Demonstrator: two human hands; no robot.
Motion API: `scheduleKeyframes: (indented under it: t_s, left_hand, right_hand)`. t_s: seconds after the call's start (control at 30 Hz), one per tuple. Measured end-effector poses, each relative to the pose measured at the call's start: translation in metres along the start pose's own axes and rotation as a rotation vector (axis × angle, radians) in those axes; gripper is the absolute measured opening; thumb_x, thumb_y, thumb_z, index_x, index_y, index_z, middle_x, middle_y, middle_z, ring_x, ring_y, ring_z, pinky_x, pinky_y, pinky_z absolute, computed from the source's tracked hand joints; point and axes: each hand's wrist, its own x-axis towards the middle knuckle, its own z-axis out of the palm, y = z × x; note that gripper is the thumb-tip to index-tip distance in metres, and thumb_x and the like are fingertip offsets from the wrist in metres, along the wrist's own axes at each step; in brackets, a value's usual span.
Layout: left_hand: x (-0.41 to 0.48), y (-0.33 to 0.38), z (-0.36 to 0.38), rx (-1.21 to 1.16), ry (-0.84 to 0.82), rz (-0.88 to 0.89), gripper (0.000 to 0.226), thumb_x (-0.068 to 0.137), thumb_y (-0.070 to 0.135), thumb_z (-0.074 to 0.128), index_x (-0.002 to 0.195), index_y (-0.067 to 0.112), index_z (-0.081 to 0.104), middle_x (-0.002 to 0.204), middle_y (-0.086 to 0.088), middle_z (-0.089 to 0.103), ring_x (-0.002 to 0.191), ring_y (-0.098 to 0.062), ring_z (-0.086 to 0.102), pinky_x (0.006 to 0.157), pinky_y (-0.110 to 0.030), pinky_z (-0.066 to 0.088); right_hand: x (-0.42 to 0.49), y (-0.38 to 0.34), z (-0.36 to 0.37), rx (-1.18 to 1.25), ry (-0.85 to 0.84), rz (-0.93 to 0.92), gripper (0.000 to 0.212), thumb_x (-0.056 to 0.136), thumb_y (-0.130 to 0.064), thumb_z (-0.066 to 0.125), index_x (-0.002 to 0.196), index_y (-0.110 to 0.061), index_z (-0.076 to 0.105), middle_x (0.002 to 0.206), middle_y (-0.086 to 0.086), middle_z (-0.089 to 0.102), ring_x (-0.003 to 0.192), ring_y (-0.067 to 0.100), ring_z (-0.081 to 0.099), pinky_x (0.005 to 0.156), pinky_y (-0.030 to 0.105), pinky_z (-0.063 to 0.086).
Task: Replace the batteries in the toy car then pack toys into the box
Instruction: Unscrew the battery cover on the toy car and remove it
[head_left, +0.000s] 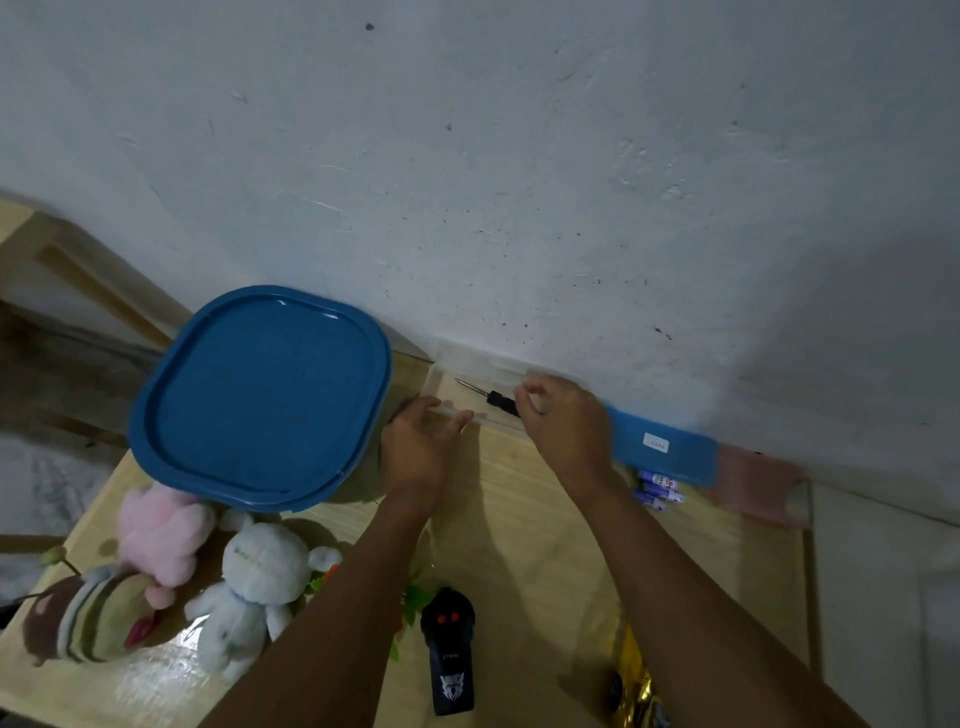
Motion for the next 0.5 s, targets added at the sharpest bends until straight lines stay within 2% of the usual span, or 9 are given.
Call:
scheduleKeyframes:
  t_s: [0.1,0.17,0.2,0.3,0.4,0.5]
  left_hand:
    - [0.002,0.003,0.000,0.010,-0.004,-0.027,0.053,0.076,0.044,0.079,0.119,0.015,0.066,0.121,-0.007,0.066,0.112,-0.023,0.060,0.097,-0.041,0.053]
    - [0.003,0.004,-0.001,0.007,-0.011,-0.044,0.053,0.076,0.043,0.079,0.119,0.014,0.066,0.121,-0.008,0.065,0.113,-0.024,0.060,0.098,-0.040,0.052]
    - [0.003,0.004,-0.001,0.008,-0.015,-0.045,0.053,0.076,0.043,0.079,0.119,0.014,0.066,0.121,-0.007,0.065,0.113,-0.024,0.060,0.098,-0.040,0.051]
    - [0.004,0.006,-0.001,0.019,-0.022,-0.052,0.053,0.076,0.044,0.079,0.118,0.015,0.066,0.122,-0.007,0.065,0.113,-0.024,0.060,0.097,-0.041,0.052]
    - [0.004,0.007,-0.001,0.036,-0.019,-0.048,0.053,0.076,0.045,0.078,0.118,0.015,0.066,0.122,-0.007,0.064,0.113,-0.024,0.059,0.096,-0.041,0.051]
    - [0.003,0.008,-0.003,0.033,-0.025,-0.044,0.052,0.077,0.045,0.077,0.118,0.016,0.065,0.122,-0.006,0.064,0.113,-0.024,0.059,0.095,-0.039,0.051]
  right_hand:
    - [0.000,0.004,0.005,-0.132,-0.207,-0.044,0.021,0.090,-0.034,0.064,0.105,-0.024,0.074,0.095,-0.004,0.075,0.086,0.014,0.069,0.069,0.027,0.054]
    - [0.005,0.005,0.008,-0.256,-0.316,-0.063,0.020,0.090,-0.038,0.062,0.104,-0.027,0.072,0.093,-0.006,0.073,0.088,0.015,0.067,0.064,0.026,0.047]
    - [0.009,0.004,0.009,-0.289,-0.341,-0.063,0.020,0.089,-0.038,0.063,0.103,-0.027,0.072,0.093,-0.006,0.072,0.089,0.015,0.066,0.063,0.025,0.043]
    - [0.019,0.000,0.011,-0.310,-0.396,-0.058,0.021,0.086,-0.038,0.069,0.101,-0.025,0.074,0.093,-0.003,0.073,0.089,0.016,0.067,0.068,0.026,0.048]
    - [0.023,-0.004,0.009,-0.347,-0.461,-0.068,0.020,0.087,-0.038,0.068,0.100,-0.023,0.074,0.091,-0.001,0.073,0.085,0.016,0.067,0.064,0.024,0.043]
    - [0.021,-0.003,0.004,-0.308,-0.455,-0.051,0.020,0.089,-0.037,0.064,0.101,-0.023,0.072,0.093,-0.002,0.072,0.087,0.019,0.068,0.069,0.027,0.049]
